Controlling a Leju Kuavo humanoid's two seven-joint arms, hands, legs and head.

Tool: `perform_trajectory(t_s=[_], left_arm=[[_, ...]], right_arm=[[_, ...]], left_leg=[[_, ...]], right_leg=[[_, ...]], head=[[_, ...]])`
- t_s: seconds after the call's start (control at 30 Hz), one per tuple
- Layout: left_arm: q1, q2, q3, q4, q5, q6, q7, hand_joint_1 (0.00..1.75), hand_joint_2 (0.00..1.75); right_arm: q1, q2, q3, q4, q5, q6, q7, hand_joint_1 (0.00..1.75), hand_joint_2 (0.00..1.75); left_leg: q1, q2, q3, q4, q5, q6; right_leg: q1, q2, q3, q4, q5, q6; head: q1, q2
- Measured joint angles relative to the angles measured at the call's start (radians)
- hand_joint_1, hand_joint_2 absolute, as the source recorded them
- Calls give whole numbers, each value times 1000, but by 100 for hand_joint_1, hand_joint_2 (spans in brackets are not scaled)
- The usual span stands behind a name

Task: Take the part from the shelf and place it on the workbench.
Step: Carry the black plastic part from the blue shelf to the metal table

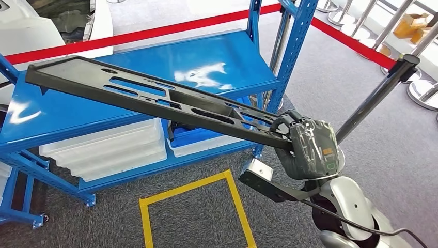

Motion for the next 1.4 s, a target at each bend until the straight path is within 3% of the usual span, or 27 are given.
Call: perform_trajectory(t_s=[0.03,0.1,0.2,0.27,0.3,0.33,0.4,0.47,0.57,0.6,0.67,0.73,0.77,0.8,0.87,0.93,1.0,1.07,1.13,1.2,1.27,1.3,1.33,1.4], left_arm=[[-1,-1,0,0,0,-1,0,0,175],[-1,-2,0,0,0,-3,0,0,175],[1,-2,0,0,2,-4,2,0,175],[3,-1,0,0,3,-4,3,0,175],[3,-1,0,0,4,-4,3,0,175],[3,-1,0,0,4,-4,3,0,175],[4,0,0,0,4,-4,4,0,175],[5,0,0,0,4,-4,4,0,175],[6,1,0,1,4,-4,6,0,175],[6,2,0,1,3,-4,7,0,175],[4,3,0,0,0,-5,8,0,175],[0,2,0,0,-3,-7,7,0,175],[-2,2,0,0,-4,-7,7,0,175],[-3,2,0,0,-5,-7,7,0,175],[-4,2,-1,0,-6,-7,8,0,175],[-3,2,-1,0,-7,-7,10,0,175],[-2,1,-1,-1,-8,-7,11,0,175],[-4,-1,-2,-1,-8,-7,13,0,175],[-5,-3,-2,0,-9,-7,16,0,175],[-3,-3,-3,0,-10,-7,18,0,175],[-2,-2,-3,0,-10,-7,18,0,175],[-2,-2,-3,0,-11,-7,18,0,175],[-1,-1,-3,0,-11,-8,18,0,175],[0,-1,-3,0,-12,-8,18,0,175]], right_arm=[[0,0,0,0,-1,-1,0,175,175],[-1,-1,0,0,-1,-5,0,175,175],[-4,-3,0,0,-1,-12,-1,175,175],[-3,-3,1,0,-2,-13,0,175,175],[-3,-3,1,0,-2,-13,0,175,175],[-3,-3,1,0,-1,-14,0,175,175],[-4,-3,1,0,-1,-17,0,175,175],[-5,-3,1,0,1,-27,0,175,175],[-7,-3,2,0,4,-46,-2,175,175],[-8,-3,2,0,5,-51,-3,175,175],[-12,-3,4,0,4,-57,-4,175,175],[-15,-3,8,0,1,-58,-4,175,175],[-15,-3,10,0,-1,-58,-4,175,175],[-15,-3,11,0,-3,-58,-3,175,175],[-15,-3,13,0,-6,-59,-3,175,175],[-17,-3,14,0,-7,-60,-2,175,175],[-19,-3,15,-1,-8,-63,-1,175,175],[-18,-5,17,-1,-10,-65,-1,175,175],[-18,-8,18,-2,-11,-67,-1,175,175],[-17,-9,18,-2,-10,-70,-2,175,175],[-11,-10,18,-2,-8,-71,-1,175,175],[-8,-10,18,-2,-7,-71,-1,175,175],[-6,-10,18,-2,-6,-71,-1,175,175],[-5,-10,18,-3,-5,-71,-1,175,175]], left_leg=[[0,9,-1,-4,0,7],[3,29,0,-10,5,18],[5,62,0,-15,8,28],[3,83,0,-15,7,29],[3,93,1,-15,5,30],[2,101,3,-15,3,30],[-1,115,8,-15,-1,26],[-7,125,9,-16,-4,20],[-13,140,15,-21,-10,8],[-14,131,14,-11,-20,3],[-15,98,-18,69,-68,-6],[-17,77,-78,200,-124,-10],[-18,74,-99,245,-134,-11],[-19,72,-104,256,-124,-11],[-14,61,-69,170,-54,-10],[-4,24,-25,55,-1,-10],[-1,0,-12,11,2,-2],[-1,14,-10,2,2,11],[3,35,-6,-5,6,22],[4,55,-4,-7,5,29],[2,75,-3,-7,3,32],[2,85,-2,-7,2,33],[2,94,0,-7,-1,32],[2,108,7,-8,-7,30]], right_leg=[[-1,9,-5,-1,3,6],[1,-13,-17,21,-11,17],[0,-83,-85,174,-93,33],[-4,-95,-125,264,-119,37],[-4,-98,-121,260,-106,36],[-4,-103,-98,216,-76,34],[3,-137,-30,79,-17,25],[14,-166,3,1,-1,13],[13,-150,4,-16,-1,-4],[9,-141,7,-22,2,-10],[3,-124,13,-31,7,-21],[5,-104,15,-31,6,-27],[6,-92,16,-30,5,-28],[7,-78,17,-28,5,-28],[7,-50,20,-21,1,-26],[8,-23,16,-8,-5,-20],[8,-2,4,0,-4,-11],[6,14,-6,2,-1,0],[8,-17,-21,36,-23,11],[7,-71,-67,137,-76,23],[1,-92,-122,249,-116,31],[-1,-96,-131,266,-112,31],[-2,-99,-121,245,-90,30],[0,-122,-57,117,-25,25]], head=[[1,0],[7,0],[27,0],[34,0],[37,0],[41,0],[48,0],[55,0],[57,0],[54,0],[43,0],[30,0],[27,0],[24,0],[18,0],[11,0],[9,0],[9,0],[15,0],[26,0],[35,0],[38,0],[43,0],[51,0]])
